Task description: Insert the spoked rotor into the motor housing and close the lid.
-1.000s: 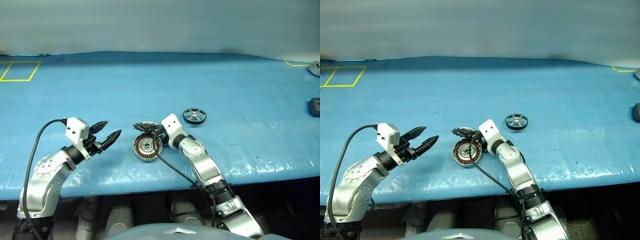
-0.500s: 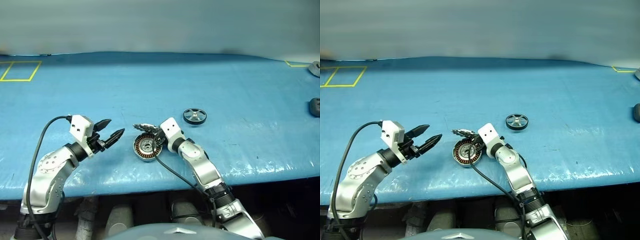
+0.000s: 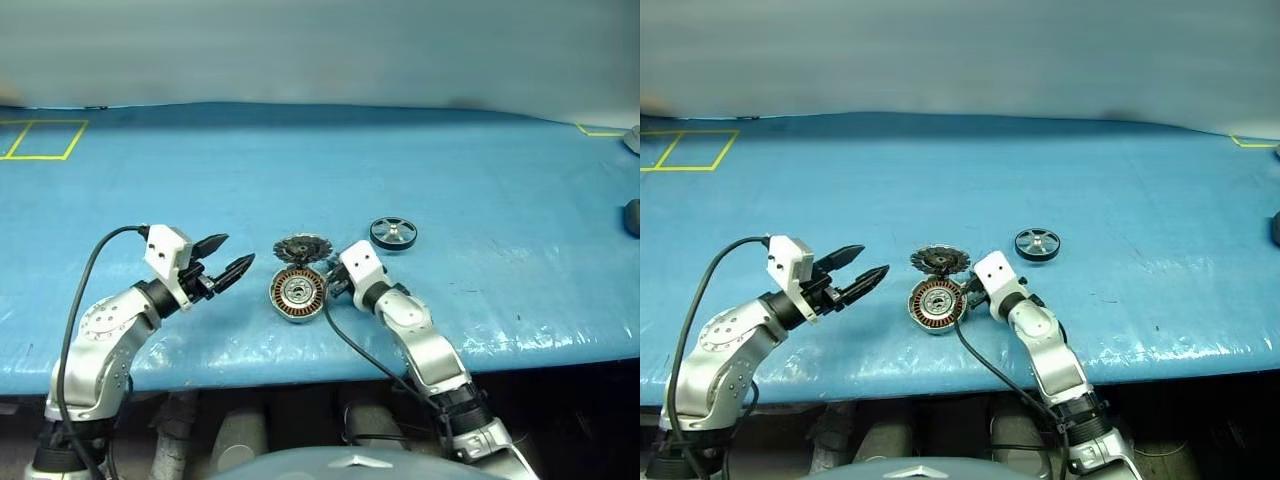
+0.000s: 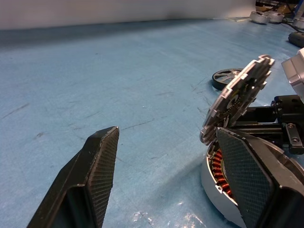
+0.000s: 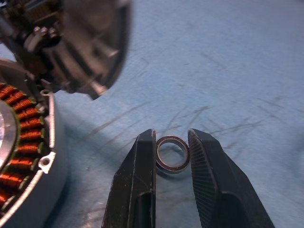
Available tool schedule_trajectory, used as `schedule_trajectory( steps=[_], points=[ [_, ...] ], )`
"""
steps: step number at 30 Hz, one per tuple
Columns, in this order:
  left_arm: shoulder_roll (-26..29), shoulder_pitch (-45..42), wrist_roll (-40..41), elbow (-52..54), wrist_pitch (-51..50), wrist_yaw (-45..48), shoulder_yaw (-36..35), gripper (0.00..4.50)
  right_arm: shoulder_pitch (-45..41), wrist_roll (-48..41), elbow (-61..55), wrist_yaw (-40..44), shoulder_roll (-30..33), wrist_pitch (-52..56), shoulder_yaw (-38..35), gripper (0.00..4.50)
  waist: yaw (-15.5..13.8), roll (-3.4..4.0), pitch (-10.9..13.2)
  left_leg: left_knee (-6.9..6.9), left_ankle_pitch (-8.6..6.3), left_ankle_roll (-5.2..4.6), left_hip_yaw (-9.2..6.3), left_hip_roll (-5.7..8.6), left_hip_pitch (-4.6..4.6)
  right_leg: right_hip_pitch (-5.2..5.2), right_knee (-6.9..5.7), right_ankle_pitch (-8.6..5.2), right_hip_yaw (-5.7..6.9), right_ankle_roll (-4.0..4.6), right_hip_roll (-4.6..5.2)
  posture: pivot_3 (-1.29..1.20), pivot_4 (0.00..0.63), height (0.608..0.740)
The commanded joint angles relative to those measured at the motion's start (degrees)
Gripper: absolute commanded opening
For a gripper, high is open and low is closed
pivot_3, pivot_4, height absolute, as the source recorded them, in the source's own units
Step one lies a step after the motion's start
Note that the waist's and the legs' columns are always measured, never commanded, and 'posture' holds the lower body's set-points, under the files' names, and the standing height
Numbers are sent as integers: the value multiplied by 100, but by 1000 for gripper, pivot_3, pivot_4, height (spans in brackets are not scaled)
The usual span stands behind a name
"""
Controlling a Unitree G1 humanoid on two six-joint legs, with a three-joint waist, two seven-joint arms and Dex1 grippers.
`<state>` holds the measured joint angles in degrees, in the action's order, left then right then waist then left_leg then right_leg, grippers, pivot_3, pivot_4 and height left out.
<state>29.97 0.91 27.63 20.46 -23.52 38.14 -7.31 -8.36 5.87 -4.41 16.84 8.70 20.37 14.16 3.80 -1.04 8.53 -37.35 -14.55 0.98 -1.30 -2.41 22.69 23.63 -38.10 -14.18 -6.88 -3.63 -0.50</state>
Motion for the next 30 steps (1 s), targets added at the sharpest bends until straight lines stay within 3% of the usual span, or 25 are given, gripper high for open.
schedule_trajectory(
  steps=[1,8,17,23,30],
  points=[
    [-11,-156,26,-12,85,165,117,3515,269,42,-805,-198,197,39,-407,655,-2,0,0,0,0,0,0,0,1,1,0,0,0,0,0,0,150,740],
    [-93,-578,3,-311,143,421,393,3515,1113,-97,-1953,-116,512,482,-757,655,-5,1,1,1,0,0,0,-2,2,2,1,-1,0,0,-3,0,150,740],
    [122,-777,181,-352,-26,1127,688,3515,1893,-830,-3343,775,987,1083,-554,655,0,0,1,0,0,0,1,-1,0,-1,1,-5,-2,-7,-2,0,150,740],
    [527,-491,-86,-333,157,1603,898,3515,1556,-1111,-3461,1084,1247,1309,-428,655,7,-2,3,-2,0,0,1,-5,-2,0,0,-19,0,-27,-5,0,150,740],
    [636,-106,-659,-454,556,1518,1126,3515,751,-1088,-2955,1285,1268,1396,165,655,-13,-3,3,-4,0,0,2,-3,0,0,1,-19,0,-28,-2,0,150,740]
  ],
)
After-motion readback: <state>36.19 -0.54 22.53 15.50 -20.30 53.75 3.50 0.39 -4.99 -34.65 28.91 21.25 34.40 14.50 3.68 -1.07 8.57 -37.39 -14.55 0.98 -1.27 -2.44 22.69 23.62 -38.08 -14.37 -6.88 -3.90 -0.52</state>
